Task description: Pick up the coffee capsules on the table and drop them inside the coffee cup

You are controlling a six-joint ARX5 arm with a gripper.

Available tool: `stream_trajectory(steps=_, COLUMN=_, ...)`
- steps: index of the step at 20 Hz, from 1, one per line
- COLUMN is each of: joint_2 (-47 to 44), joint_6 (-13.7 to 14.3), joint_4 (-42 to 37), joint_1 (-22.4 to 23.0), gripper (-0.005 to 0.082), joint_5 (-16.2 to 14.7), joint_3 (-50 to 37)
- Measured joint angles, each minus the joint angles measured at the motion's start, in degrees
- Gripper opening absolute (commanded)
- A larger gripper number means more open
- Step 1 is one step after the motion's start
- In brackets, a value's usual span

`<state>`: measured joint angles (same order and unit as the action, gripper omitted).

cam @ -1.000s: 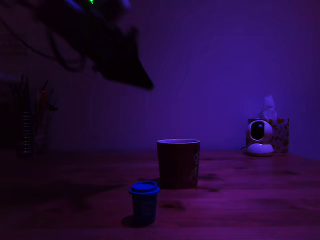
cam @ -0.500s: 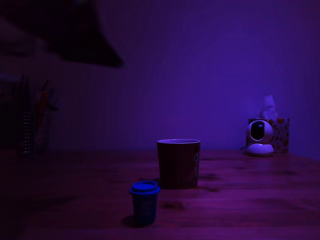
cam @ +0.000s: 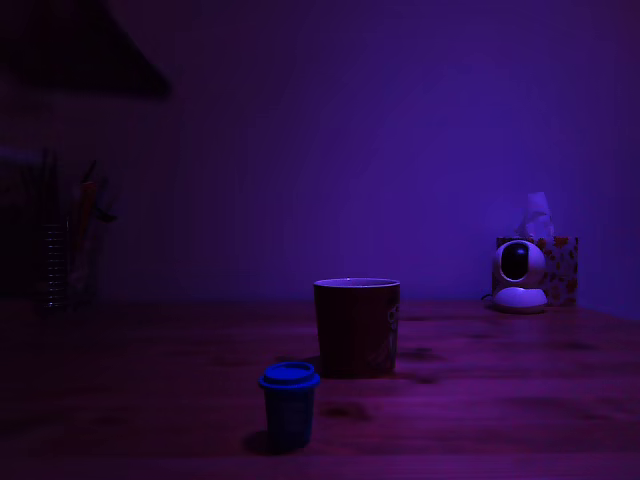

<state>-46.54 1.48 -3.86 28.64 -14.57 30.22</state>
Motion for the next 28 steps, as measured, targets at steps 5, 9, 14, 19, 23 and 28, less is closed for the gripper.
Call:
stream_trajectory(steps=5, joint_2=5.1, joint_6=-1.0, joint_4=4.1, joint_1=0.0, gripper=-0.0020, joint_5=1.2, joint_3=-0.4)
stream_trajectory(steps=9, joint_2=6.4, joint_6=-1.0, joint_4=5.2, joint_1=0.0, gripper=-0.0020, joint_5=1.3, joint_3=-0.5)
stream_trajectory(steps=14, joint_2=6.4, joint_6=-1.0, joint_4=6.6, joint_1=-0.1, gripper=-0.0020, joint_5=-0.8, joint_3=-0.5)
stream_trajectory(steps=19, joint_2=6.4, joint_6=-0.6, joint_4=20.1, joint_1=0.0, gripper=-0.0020, joint_5=-6.0, joint_3=-0.5)
stream_trajectory(steps=23, joint_2=6.4, joint_6=4.9, joint_4=30.4, joint_1=1.5, gripper=-0.0008, joint_5=-9.2, joint_3=-0.6)
stream_trajectory(steps=28, joint_2=6.3, joint_6=13.5, joint_4=35.8, joint_1=4.8, gripper=-0.0008, joint_5=-9.5, joint_3=-0.6)
